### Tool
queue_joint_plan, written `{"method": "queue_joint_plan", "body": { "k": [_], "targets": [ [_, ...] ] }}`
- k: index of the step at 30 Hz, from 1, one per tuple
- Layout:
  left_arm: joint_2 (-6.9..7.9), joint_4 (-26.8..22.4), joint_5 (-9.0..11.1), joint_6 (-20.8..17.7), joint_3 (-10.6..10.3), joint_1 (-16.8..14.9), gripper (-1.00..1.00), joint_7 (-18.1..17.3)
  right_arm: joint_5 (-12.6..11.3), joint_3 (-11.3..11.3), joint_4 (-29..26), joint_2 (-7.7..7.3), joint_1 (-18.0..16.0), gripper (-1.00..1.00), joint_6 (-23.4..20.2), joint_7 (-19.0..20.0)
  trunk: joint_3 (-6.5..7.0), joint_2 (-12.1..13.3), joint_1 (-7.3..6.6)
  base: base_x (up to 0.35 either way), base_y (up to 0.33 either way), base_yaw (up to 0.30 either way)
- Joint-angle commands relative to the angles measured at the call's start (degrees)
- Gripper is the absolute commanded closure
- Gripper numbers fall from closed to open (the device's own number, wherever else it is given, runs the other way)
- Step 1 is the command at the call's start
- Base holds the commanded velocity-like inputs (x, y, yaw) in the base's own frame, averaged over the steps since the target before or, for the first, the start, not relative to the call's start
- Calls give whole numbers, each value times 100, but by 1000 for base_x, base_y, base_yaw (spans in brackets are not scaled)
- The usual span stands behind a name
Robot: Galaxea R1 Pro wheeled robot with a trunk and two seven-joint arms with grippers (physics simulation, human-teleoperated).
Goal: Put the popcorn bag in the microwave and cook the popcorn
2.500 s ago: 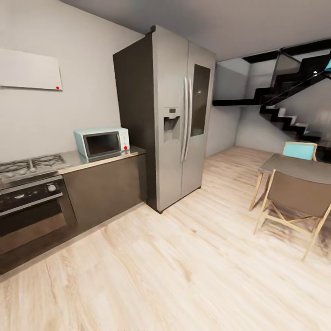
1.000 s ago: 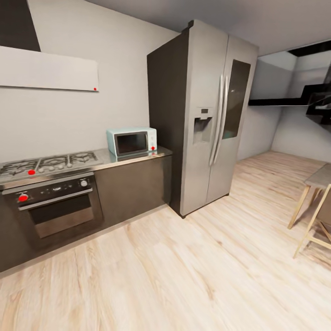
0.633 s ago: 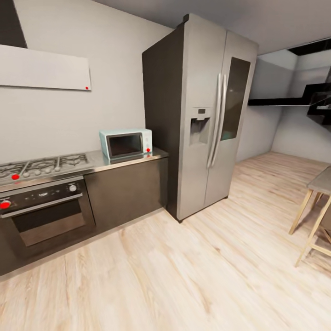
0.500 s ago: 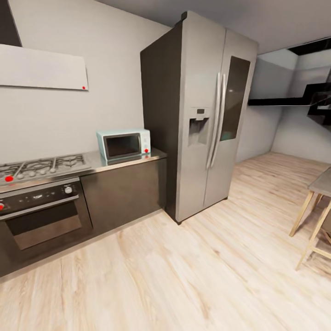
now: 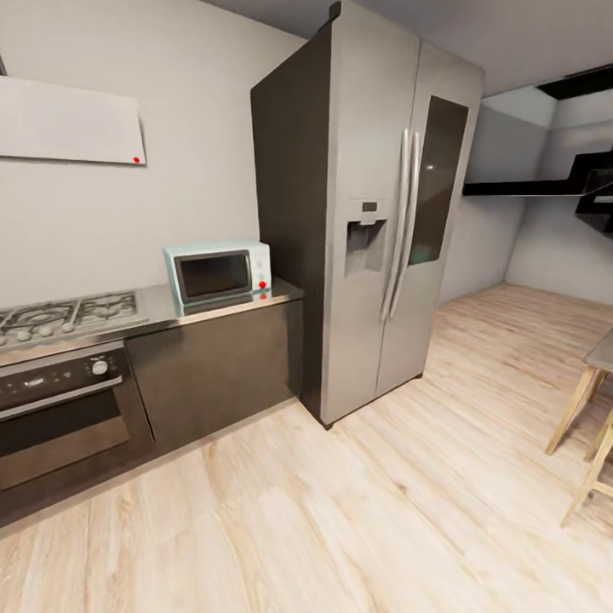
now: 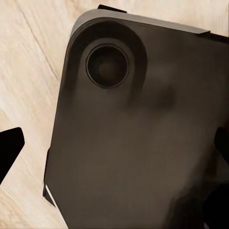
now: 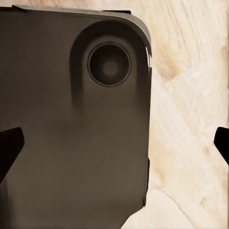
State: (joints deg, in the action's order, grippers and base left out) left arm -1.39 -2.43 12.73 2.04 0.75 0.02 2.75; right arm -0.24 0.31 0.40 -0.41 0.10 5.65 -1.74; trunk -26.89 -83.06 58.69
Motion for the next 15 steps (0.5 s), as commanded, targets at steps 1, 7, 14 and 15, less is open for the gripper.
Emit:
{"method": "queue_joint_plan", "body": {
  "k": [1, 7, 14, 15],
  "targets": [
    [-2, -3, 29, 11, 4, 2, -100, 15, -2, 6, 4, 2, -1, -100, 24, -11, -4, -2, 3, 319, -81, 0],
    [-2, -3, 36, 7, 4, 3, -100, 15, -2, 13, 4, 5, -1, -100, 5, -11, -4, -2, 3, 319, -40, 0],
    [-2, -3, 37, 14, 4, -2, -100, 15, 4, 17, 4, 23, -1, -100, 21, -11, -4, -2, 3, 320, -1, 0],
    [-2, -3, 37, 15, 4, -1, -100, 15, 2, 15, 4, 25, -1, -100, 18, -11, -4, -2, 3, 320, 0, 0]
  ]
}}
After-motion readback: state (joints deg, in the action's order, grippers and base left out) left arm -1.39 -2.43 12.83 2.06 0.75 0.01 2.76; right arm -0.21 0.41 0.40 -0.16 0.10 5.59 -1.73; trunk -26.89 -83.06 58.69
